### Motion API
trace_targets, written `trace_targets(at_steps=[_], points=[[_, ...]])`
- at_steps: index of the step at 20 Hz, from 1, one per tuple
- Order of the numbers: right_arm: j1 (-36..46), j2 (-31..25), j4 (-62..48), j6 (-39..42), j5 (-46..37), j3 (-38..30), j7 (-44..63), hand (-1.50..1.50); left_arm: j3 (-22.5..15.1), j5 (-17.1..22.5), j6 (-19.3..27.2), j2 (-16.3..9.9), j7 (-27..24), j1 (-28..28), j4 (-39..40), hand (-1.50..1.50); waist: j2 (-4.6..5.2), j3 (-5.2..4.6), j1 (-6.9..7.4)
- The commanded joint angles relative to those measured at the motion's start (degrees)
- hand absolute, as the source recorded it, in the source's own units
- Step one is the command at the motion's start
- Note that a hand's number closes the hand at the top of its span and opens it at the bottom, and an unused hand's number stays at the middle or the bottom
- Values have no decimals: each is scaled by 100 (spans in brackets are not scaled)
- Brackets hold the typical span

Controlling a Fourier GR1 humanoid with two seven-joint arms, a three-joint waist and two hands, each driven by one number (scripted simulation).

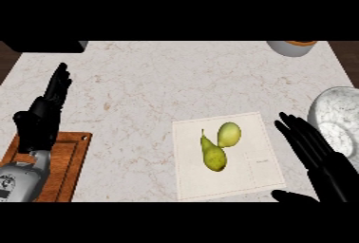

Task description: Pick the lemon from the placemat and place it in the bowl

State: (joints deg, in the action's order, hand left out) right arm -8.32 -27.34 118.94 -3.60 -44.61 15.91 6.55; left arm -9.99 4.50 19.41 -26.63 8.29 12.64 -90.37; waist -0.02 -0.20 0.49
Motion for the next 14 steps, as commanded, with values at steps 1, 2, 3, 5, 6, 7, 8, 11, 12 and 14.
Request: trace_targets(at_steps=[1,2,3,5,6,7,8,11,12,14], points=[[743,344,-97,849,-684,689,1192,-150,-107,-233,92,146,168,114,-34,0,10,11,23],[891,491,-321,914,-769,841,1214,-150,-220,-214,117,329,-1,-193,-194,0,7,13,43],[1055,604,-362,1171,-717,908,1392,-150,-5,-125,-80,93,-34,-245,-205,0,5,13,41],[1603,802,-618,1620,-699,881,1682,-150,191,-52,-208,60,11,-9,-58,0,11,14,20],[1731,1109,-696,1656,-1026,1264,1990,-150,143,-146,-79,220,-45,3,100,0,12,13,13],[1699,986,-1062,1630,-877,962,1717,-150,18,-313,58,324,415,307,-103,0,9,19,-16],[1913,1269,-1129,1788,-1190,1285,2140,-150,63,-255,-114,279,15,54,54,0,10,15,3],[1998,1505,-1575,1980,-1379,1384,2340,-150,291,-146,-284,142,-6,-146,-177,0,1,16,12],[1866,1560,-1504,1993,-1416,1337,2434,-150,322,-289,-207,246,55,52,50,0,2,18,-34],[1889,1657,-2179,1786,-1693,1385,2505,-150,136,-358,-115,302,494,10,-422,0,-1,21,6]])
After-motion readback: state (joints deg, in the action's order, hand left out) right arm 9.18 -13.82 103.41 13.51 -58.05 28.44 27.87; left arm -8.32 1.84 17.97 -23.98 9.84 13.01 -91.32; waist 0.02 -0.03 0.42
